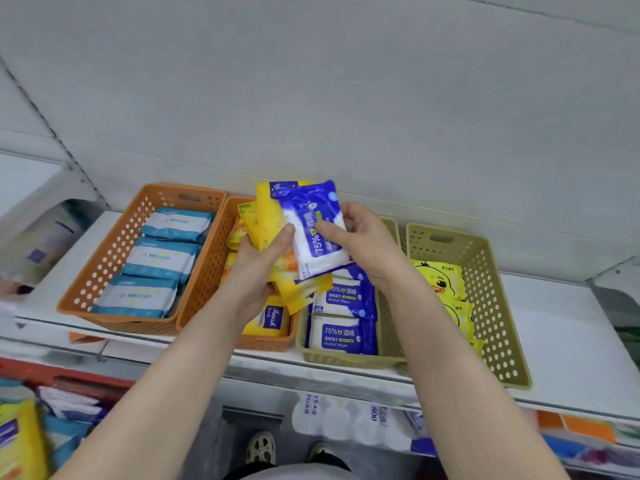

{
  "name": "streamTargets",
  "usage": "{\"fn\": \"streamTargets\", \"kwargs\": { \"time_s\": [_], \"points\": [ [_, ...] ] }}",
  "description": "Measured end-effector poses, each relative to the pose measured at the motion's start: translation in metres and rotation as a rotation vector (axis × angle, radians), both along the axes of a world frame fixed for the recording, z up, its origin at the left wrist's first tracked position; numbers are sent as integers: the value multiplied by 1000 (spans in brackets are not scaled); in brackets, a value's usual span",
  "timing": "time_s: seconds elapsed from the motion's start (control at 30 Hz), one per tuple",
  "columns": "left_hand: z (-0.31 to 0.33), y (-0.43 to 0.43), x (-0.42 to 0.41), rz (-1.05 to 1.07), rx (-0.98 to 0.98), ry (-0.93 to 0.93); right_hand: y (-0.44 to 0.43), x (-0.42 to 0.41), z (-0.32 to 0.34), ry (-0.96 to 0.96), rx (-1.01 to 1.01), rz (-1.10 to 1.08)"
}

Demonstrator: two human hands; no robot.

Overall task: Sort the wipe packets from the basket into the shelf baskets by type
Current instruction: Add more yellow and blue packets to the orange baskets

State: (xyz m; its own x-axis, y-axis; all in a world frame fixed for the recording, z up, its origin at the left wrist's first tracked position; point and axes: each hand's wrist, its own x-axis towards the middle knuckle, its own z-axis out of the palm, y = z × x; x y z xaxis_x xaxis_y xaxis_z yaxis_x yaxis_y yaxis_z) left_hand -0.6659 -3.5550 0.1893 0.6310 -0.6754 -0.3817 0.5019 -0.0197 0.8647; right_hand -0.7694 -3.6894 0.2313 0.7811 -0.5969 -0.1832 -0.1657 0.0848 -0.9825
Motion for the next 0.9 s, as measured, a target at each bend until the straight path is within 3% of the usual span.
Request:
{"fn": "streamTargets", "kwargs": {
  "time_s": [0.07, 0.2, 0.37, 0.5, 0.57, 0.7, 0.83, 0.9],
  "points": [
    [-3, 1, 0, 27, -19, 61, -5, -4, -2, -20, 87, -88],
    [-6, 11, 4, 108, -66, 58, -24, -22, -18, -4, 47, -184],
    [-4, 23, 11, 209, -96, 29, -22, -38, -44, 290, -336, -158],
    [-5, 26, 11, 220, -94, 25, -12, -42, -54, 435, -462, -115],
    [-7, 26, 9, 208, -92, 19, -11, -47, -61, 542, -428, -62],
    [-16, 23, 6, 166, -96, 37, -8, -52, -73, 781, -155, -44],
    [-22, 16, 5, 122, -94, 61, 0, -49, -69, 1153, -558, 367],
    [-22, 13, 4, 120, -91, 56, 2, -48, -76, 1250, -698, 460]
  ]
}}
